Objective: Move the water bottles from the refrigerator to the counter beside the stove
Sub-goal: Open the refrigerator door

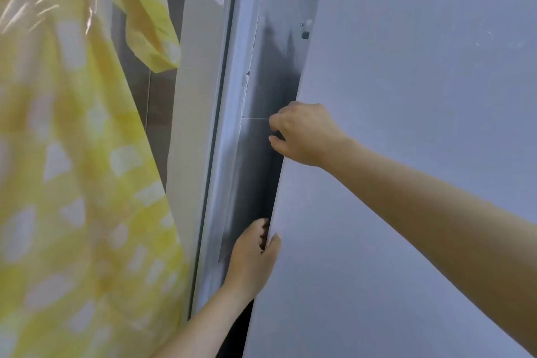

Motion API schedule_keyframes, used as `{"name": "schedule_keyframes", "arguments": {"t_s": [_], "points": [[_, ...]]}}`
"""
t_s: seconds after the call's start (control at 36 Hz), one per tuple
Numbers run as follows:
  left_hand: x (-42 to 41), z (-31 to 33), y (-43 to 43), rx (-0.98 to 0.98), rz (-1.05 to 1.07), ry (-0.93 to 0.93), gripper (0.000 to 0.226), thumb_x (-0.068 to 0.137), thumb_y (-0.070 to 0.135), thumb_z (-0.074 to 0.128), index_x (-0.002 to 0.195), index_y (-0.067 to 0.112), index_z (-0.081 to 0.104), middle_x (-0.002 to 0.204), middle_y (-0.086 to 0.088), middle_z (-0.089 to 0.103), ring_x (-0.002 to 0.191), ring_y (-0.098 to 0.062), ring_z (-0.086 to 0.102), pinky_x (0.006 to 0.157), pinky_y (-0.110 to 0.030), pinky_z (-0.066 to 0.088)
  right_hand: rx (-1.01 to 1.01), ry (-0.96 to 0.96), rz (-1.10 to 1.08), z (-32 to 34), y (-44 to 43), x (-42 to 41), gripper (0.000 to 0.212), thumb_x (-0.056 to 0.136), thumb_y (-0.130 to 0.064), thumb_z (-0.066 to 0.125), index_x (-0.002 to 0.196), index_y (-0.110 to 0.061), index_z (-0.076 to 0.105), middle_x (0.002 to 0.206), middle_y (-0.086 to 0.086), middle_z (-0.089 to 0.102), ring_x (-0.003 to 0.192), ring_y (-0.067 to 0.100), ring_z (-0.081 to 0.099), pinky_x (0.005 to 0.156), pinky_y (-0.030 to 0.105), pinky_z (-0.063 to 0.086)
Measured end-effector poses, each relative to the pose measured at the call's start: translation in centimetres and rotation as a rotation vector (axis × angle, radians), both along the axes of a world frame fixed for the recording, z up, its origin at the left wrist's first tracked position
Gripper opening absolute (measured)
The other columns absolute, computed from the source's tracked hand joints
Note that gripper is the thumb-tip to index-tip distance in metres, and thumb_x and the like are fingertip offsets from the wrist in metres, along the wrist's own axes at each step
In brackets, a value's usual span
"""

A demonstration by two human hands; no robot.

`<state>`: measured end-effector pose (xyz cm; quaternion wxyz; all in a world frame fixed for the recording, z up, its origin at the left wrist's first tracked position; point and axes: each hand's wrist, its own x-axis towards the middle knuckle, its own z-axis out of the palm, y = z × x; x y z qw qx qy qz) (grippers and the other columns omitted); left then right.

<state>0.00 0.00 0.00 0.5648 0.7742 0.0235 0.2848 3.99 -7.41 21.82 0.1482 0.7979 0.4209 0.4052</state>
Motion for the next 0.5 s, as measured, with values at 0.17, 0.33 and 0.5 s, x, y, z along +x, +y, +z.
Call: {"name": "schedule_keyframes", "arguments": {"t_s": [0.17,0.33,0.5], "points": [[0.7,-0.1,0.1,0.104,0.034,0.03,0.013,0.092,0.036,0.052,0.089,0.024,0.058,0.093,0.006,0.061,0.08,-0.008,0.06,0.068,-0.024,0.053,-0.019,-0.058,0.001,-0.4,0.2,0.1,0.028,0.095,-0.031,0.042,0.088,-0.011,0.06,0.076,0.001,0.054,0.095,0.02,0.052,0.059,0.03,0.033],[0.7,-0.1,0.3,0.179,0.062,0.032,0.017,0.093,0.037,0.053,0.09,0.02,0.055,0.093,0.007,0.055,0.078,-0.007,0.055,0.061,-0.012,0.038,0.0,-0.047,-0.007,-1.2,0.0,0.1,0.023,0.093,-0.027,0.046,0.088,-0.012,0.062,0.087,0.001,0.063,0.104,0.019,0.049,0.062,0.028,0.041],[0.8,-0.3,1.0,0.216,0.056,0.042,0.017,0.094,0.037,0.053,0.093,0.02,0.055,0.096,0.005,0.057,0.081,-0.007,0.055,0.065,-0.012,0.041,-0.002,-0.055,-0.056,-1.8,0.1,-0.5,0.021,0.093,-0.02,0.046,0.091,-0.012,0.065,0.088,-0.001,0.06,0.106,0.017,0.047,0.062,0.026,0.038]]}}
